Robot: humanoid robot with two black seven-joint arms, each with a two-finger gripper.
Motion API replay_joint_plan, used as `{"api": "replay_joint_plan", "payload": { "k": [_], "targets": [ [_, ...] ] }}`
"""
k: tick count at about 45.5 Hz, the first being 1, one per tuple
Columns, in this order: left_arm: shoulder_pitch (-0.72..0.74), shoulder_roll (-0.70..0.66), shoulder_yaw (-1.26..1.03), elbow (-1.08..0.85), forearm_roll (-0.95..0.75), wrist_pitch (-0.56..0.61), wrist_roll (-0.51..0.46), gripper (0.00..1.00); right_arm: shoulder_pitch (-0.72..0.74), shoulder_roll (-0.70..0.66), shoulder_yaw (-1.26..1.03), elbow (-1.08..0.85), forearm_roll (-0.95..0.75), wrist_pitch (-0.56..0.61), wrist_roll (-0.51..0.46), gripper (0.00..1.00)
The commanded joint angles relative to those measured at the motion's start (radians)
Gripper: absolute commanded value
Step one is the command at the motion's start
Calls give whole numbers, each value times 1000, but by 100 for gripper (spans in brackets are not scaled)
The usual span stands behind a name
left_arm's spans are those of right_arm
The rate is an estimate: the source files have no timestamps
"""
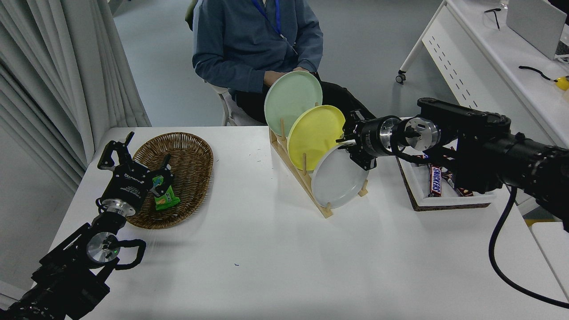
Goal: Place the plate on the table
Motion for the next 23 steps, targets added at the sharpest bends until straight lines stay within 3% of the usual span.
{"api": "replay_joint_plan", "payload": {
  "k": [1,23],
  "targets": [
    [0,0,0,0,0,0,0,100,0,1,0,0,1,-1,-9,9],
    [0,0,0,1,0,0,0,100,3,0,2,2,1,-1,-38,6]
  ]
}}
